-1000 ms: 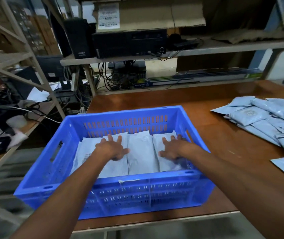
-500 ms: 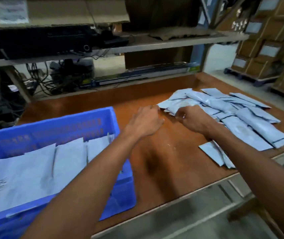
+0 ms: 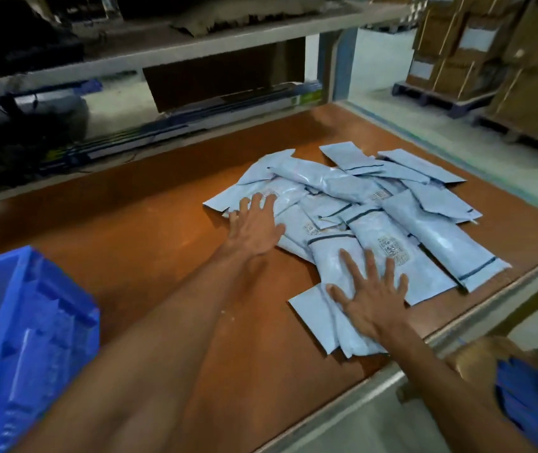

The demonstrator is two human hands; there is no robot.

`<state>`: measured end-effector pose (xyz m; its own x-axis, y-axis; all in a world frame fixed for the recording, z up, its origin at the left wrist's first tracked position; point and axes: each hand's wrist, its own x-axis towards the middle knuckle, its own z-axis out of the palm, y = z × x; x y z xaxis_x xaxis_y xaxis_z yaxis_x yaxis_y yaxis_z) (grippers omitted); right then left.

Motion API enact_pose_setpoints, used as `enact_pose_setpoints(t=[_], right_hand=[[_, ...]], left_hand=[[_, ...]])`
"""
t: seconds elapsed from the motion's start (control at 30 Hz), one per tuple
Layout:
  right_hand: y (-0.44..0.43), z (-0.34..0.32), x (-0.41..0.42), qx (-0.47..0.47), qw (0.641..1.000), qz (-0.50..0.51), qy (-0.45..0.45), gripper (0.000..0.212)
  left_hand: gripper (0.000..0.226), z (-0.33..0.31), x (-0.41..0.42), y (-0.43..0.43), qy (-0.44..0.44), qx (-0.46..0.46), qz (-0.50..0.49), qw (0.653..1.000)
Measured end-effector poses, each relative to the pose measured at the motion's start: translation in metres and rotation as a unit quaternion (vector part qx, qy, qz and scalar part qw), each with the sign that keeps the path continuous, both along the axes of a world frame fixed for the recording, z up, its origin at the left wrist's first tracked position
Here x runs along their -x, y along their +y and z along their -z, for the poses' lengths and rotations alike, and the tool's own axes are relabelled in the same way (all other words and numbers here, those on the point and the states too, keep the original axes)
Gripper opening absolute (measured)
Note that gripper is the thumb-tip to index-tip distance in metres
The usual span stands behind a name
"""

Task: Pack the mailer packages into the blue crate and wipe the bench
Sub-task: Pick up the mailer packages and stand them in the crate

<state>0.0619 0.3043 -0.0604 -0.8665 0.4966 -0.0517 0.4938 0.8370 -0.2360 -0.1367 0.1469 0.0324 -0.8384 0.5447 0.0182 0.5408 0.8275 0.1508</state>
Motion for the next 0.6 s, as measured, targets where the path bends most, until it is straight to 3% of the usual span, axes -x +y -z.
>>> enact_pose_setpoints(t=[0.17, 0.3, 0.6], right_hand=[[0.006, 0.002, 0.031, 0.014, 0.998, -0.025, 0.055, 0.082], [0.012, 0.003, 0.047, -0.024, 0.998, -0.05, 0.034, 0.084], [0.009, -0.008, 0.058, -0.068, 0.991, -0.098, -0.052, 0.082]], left_hand=[[0.077, 0.014, 0.058, 0.031, -0.035, 0.04, -0.026, 0.998], [0.066, 0.034, 0.083, 0.028, -0.106, 0.061, -0.005, 0.992], [0.055, 0.068, -0.009, -0.051, -0.084, 0.077, -0.072, 0.991]])
